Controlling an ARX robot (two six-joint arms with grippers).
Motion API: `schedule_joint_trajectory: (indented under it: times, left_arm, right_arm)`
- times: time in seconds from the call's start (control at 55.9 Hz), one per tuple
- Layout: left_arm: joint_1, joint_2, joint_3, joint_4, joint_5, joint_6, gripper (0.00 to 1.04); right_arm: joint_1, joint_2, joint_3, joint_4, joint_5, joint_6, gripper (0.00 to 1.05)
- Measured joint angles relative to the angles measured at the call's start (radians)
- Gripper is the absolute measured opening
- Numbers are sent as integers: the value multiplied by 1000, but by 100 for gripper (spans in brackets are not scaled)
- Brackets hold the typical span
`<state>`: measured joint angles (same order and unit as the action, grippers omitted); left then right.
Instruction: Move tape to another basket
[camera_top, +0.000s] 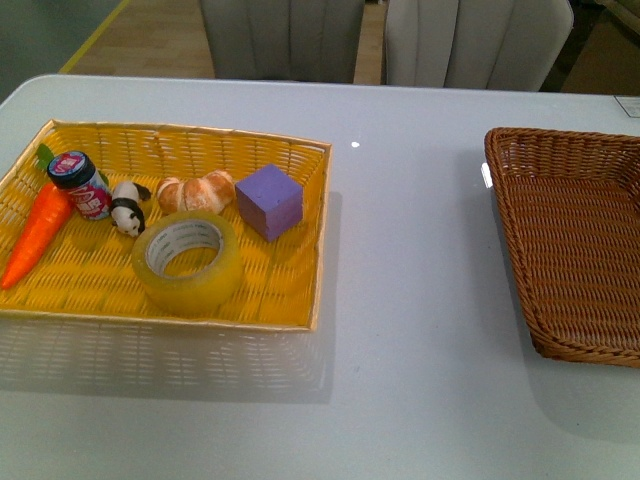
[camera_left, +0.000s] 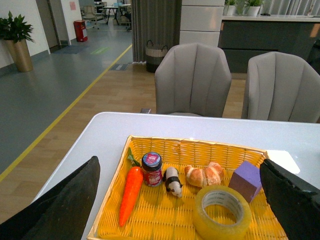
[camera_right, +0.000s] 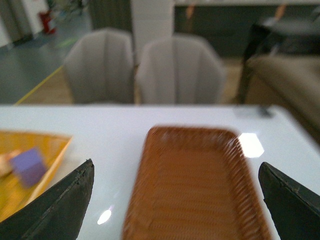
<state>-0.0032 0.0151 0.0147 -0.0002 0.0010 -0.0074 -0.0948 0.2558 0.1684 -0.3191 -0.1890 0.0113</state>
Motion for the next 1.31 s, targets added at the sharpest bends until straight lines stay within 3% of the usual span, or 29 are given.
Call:
schedule_joint_trajectory:
  times: [0.09,0.251,0.394,0.698,0.949,1.307]
  left_arm:
    - [0,0,0,0,-1,0,96]
    - [0,0,0,0,-1,0,96]
    - [0,0,0,0,-1,0,96]
    - [0,0,0,0,-1,0,96]
    - [0,0,0,0,-1,0,96]
    - [0,0,0,0,-1,0,96]
  right_arm:
    - [-85,252,72,9,-43,-24,96]
    - [-210,708,193,342,-42,-109,96]
    - [-264,1146,375,581,4,-153,96]
    - [-266,1816,784,602,88,-238,96]
    - [-263,2030,948,582,116,-249,96]
    - [-242,2058,941,568,76,-212,25]
